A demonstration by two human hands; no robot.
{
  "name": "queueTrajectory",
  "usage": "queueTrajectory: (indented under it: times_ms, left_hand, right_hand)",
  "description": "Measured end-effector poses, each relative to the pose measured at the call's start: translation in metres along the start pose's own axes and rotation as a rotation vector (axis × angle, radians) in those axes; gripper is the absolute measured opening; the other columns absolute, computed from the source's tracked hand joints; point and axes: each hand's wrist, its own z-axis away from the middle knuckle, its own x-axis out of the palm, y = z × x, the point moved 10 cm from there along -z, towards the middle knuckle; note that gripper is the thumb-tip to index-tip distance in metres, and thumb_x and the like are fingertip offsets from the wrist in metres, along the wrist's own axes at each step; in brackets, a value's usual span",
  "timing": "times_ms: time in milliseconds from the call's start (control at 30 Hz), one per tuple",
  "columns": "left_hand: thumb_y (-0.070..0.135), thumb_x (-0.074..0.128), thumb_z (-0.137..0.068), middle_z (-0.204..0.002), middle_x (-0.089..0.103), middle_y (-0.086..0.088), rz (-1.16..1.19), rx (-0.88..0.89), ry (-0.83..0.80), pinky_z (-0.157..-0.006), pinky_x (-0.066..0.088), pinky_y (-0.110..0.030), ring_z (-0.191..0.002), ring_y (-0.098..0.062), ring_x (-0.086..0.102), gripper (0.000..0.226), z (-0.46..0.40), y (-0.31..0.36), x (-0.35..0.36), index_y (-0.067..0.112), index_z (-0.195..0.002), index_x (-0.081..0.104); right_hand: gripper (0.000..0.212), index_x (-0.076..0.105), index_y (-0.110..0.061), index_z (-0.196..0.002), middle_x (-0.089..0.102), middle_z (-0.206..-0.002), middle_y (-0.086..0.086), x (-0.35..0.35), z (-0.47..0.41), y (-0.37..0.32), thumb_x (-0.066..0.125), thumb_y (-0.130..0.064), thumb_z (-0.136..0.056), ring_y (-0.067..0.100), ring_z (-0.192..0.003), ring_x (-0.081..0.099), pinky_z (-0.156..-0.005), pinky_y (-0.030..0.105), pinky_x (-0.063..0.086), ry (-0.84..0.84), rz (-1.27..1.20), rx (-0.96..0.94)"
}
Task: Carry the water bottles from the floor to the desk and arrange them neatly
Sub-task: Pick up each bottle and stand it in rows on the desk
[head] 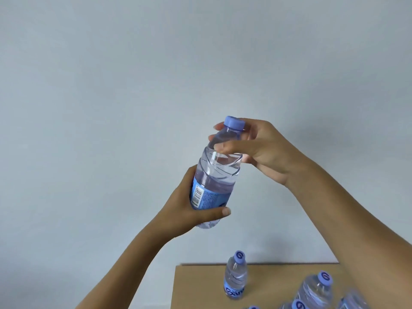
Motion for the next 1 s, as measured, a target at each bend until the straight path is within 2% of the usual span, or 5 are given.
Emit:
queueTrajectory:
  times_ms: [200,333,633,800,1000]
  left_hand:
    - [0.025,0.084,-0.068,-0.082,0.068,0.002,0.103,0.126,0.2,-0.054,0.051,-0.021,-0.062,-0.014,0.064,0.051,-0.012,0.049,-0.012,0.024,-0.108,0.052]
    - [0.031,0.083,-0.063,-0.095,0.07,0.004,0.11,0.113,0.283,-0.064,0.055,-0.02,-0.08,-0.013,0.07,0.059,-0.018,0.068,-0.017,0.023,-0.113,0.053]
    - [0.035,0.09,-0.063,-0.109,0.066,0.01,0.083,0.086,0.245,-0.062,0.055,-0.016,-0.091,-0.007,0.07,0.105,-0.017,0.079,-0.014,0.026,-0.146,0.028]
    - [0.039,0.083,-0.063,-0.106,0.07,0.007,0.178,0.184,0.158,-0.072,0.055,-0.02,-0.095,-0.014,0.07,0.073,-0.018,0.103,-0.016,0.026,-0.127,0.05]
    - [0.039,0.084,-0.059,-0.099,0.073,-0.003,0.21,0.19,0.129,-0.079,0.06,-0.038,-0.091,-0.024,0.072,0.058,-0.029,0.116,-0.017,0.023,-0.11,0.062]
  right_hand:
    - [0.018,0.072,-0.01,-0.098,0.069,-0.093,0.006,0.007,-0.011,-0.044,0.075,-0.017,-0.082,0.019,-0.088,0.067,-0.088,0.037,0.052,0.028,-0.158,-0.129]
    - [0.028,0.066,-0.018,-0.095,0.068,-0.087,-0.006,0.011,-0.015,-0.061,0.079,-0.036,-0.079,0.012,-0.084,0.069,-0.082,0.034,0.057,0.159,-0.061,-0.204]
    - [0.032,0.065,-0.013,-0.1,0.071,-0.094,0.0,0.006,-0.019,-0.068,0.081,-0.012,-0.072,0.018,-0.083,0.072,-0.073,0.033,0.058,0.221,-0.107,-0.263]
    - [0.035,0.066,-0.011,-0.102,0.07,-0.101,0.011,0.008,-0.019,-0.093,0.076,-0.011,-0.069,0.036,-0.093,0.072,-0.082,0.044,0.06,0.12,-0.203,-0.298]
    - [0.036,0.062,-0.014,-0.107,0.072,-0.105,0.007,0.01,-0.02,-0.123,0.072,-0.011,-0.073,0.028,-0.097,0.07,-0.081,0.038,0.06,0.004,-0.223,-0.325]
